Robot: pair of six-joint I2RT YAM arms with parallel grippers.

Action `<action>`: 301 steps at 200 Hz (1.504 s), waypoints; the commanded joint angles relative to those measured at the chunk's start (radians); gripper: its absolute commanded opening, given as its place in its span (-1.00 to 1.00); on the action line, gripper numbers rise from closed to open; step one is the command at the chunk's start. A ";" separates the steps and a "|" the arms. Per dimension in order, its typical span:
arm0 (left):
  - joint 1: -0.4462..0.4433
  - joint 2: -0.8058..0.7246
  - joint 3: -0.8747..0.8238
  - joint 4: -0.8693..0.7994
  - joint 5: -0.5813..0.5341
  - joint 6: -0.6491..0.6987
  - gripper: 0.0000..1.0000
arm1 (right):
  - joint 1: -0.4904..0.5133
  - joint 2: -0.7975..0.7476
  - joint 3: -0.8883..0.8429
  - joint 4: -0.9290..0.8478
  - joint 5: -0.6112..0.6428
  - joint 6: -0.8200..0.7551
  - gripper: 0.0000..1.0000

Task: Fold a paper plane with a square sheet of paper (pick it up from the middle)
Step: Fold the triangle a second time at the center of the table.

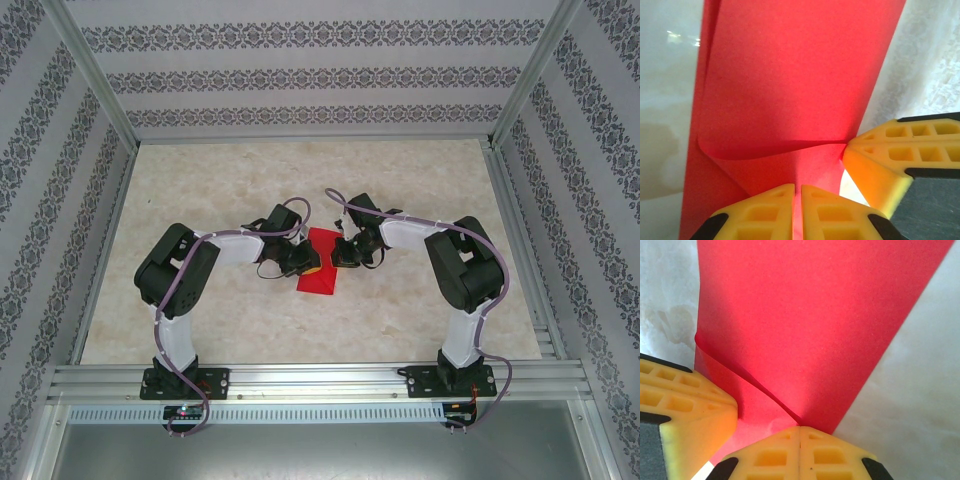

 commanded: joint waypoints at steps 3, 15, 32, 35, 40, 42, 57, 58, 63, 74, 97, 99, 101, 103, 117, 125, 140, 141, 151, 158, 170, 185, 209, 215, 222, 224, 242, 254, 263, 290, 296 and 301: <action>-0.009 0.009 0.010 -0.053 -0.040 0.022 -0.72 | -0.005 0.025 0.029 -0.001 0.016 -0.023 -0.91; -0.009 0.009 0.008 -0.055 -0.041 0.022 -0.73 | -0.005 0.025 0.030 0.002 0.012 -0.025 -0.91; -0.009 0.005 0.004 -0.061 -0.050 0.019 -0.72 | -0.005 0.025 0.032 0.007 0.009 -0.025 -0.91; -0.009 0.004 0.004 -0.063 -0.051 0.020 -0.72 | -0.005 0.025 0.032 0.007 0.010 -0.024 -0.91; -0.009 0.003 0.004 -0.065 -0.053 0.020 -0.72 | -0.005 0.025 0.032 0.007 0.007 -0.025 -0.91; -0.009 0.002 0.004 -0.066 -0.054 0.020 -0.72 | -0.005 0.025 0.031 0.007 0.008 -0.025 -0.91; -0.009 0.003 0.009 -0.075 -0.060 0.023 -0.72 | -0.006 0.027 0.034 0.004 0.010 -0.025 -0.91; -0.009 0.003 0.009 -0.075 -0.060 0.024 -0.72 | -0.006 0.027 0.034 0.004 0.010 -0.025 -0.91; -0.009 0.004 0.008 -0.076 -0.059 0.024 -0.72 | -0.006 0.028 0.034 0.003 0.011 -0.025 -0.91; -0.009 0.008 0.010 -0.077 -0.059 0.025 -0.73 | -0.006 0.029 0.034 0.001 0.015 -0.023 -0.91; -0.009 0.020 0.013 -0.088 -0.062 0.025 -0.73 | -0.006 0.031 0.032 -0.007 0.027 -0.025 -0.91; -0.009 0.020 0.014 -0.091 -0.063 0.025 -0.73 | -0.006 0.031 0.031 -0.007 0.027 -0.025 -0.91; -0.009 0.021 0.014 -0.095 -0.064 0.025 -0.73 | -0.006 0.031 0.031 -0.008 0.028 -0.025 -0.91; -0.009 0.023 0.014 -0.097 -0.066 0.026 -0.73 | -0.006 0.031 0.031 -0.009 0.029 -0.025 -0.90; -0.009 0.030 0.018 -0.110 -0.072 0.024 -0.73 | -0.006 0.029 0.033 -0.017 0.034 -0.024 -0.87; -0.010 0.035 0.022 -0.127 -0.082 0.023 -0.73 | -0.006 0.026 0.036 -0.021 0.037 -0.019 -0.84; -0.010 0.039 0.024 -0.152 -0.101 0.025 -0.74 | -0.008 0.014 0.044 -0.032 0.036 -0.008 -0.78; -0.010 0.039 0.023 -0.153 -0.101 0.025 -0.74 | -0.008 0.013 0.045 -0.032 0.036 -0.007 -0.77; -0.012 0.038 0.022 -0.159 -0.109 0.021 -0.75 | -0.009 -0.006 0.045 -0.033 0.035 0.006 -0.72; -0.012 0.040 0.022 -0.169 -0.115 0.021 -0.75 | -0.011 -0.022 0.044 -0.031 0.035 0.013 -0.68; -0.012 0.042 0.021 -0.180 -0.127 0.017 -0.76 | -0.014 -0.053 0.042 -0.030 0.036 0.025 -0.59; -0.013 0.047 0.021 -0.187 -0.133 0.011 -0.77 | -0.018 -0.092 0.033 -0.030 0.046 0.043 -0.49; -0.016 0.049 0.021 -0.196 -0.148 0.002 -0.78 | -0.022 -0.165 -0.016 -0.007 0.054 0.069 -0.42; -0.016 0.050 0.022 -0.198 -0.152 -0.001 -0.78 | -0.019 -0.179 -0.031 -0.002 0.050 0.073 -0.43; -0.016 0.051 0.023 -0.200 -0.156 -0.003 -0.78 | -0.014 -0.197 -0.047 0.002 0.045 0.076 -0.45; -0.017 0.051 0.023 -0.201 -0.157 -0.003 -0.78 | -0.011 -0.202 -0.053 0.002 0.044 0.078 -0.46; -0.020 0.051 0.022 -0.200 -0.160 -0.008 -0.79 | 0.024 -0.236 -0.095 0.017 0.032 0.091 -0.52; -0.022 0.051 0.021 -0.197 -0.163 -0.010 -0.79 | 0.050 -0.244 -0.115 0.024 0.034 0.108 -0.59; -0.021 0.051 0.020 -0.194 -0.165 -0.012 -0.79 | 0.070 -0.242 -0.129 0.034 0.032 0.121 -0.64; -0.023 0.052 0.017 -0.188 -0.162 -0.012 -0.79 | 0.117 -0.215 -0.160 0.082 0.015 0.159 -0.73; -0.022 0.053 0.015 -0.186 -0.163 -0.012 -0.79 | 0.123 -0.205 -0.164 0.091 0.012 0.165 -0.74; -0.023 0.052 0.015 -0.186 -0.161 -0.012 -0.79 | 0.127 -0.195 -0.164 0.097 0.007 0.168 -0.74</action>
